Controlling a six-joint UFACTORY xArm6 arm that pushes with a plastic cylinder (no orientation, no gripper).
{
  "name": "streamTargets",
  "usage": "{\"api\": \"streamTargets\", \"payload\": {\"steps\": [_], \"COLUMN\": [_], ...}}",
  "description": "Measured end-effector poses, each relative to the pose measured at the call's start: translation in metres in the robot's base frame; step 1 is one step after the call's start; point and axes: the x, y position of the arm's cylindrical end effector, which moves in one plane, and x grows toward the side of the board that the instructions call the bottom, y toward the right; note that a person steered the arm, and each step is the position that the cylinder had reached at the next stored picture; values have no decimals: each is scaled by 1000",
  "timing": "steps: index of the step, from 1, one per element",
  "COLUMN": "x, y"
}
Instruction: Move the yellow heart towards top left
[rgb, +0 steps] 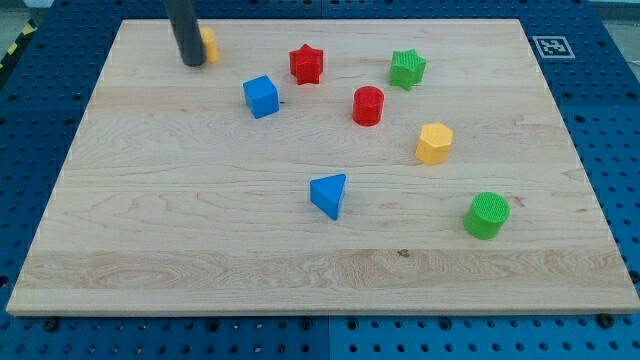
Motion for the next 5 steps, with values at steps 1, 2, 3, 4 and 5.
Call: {"api": "streamTargets", "payload": {"steps": [1,2,3,4,5], "x": [0,-1,-8,-15,-25], "y": [0,4,10,17,22]}}
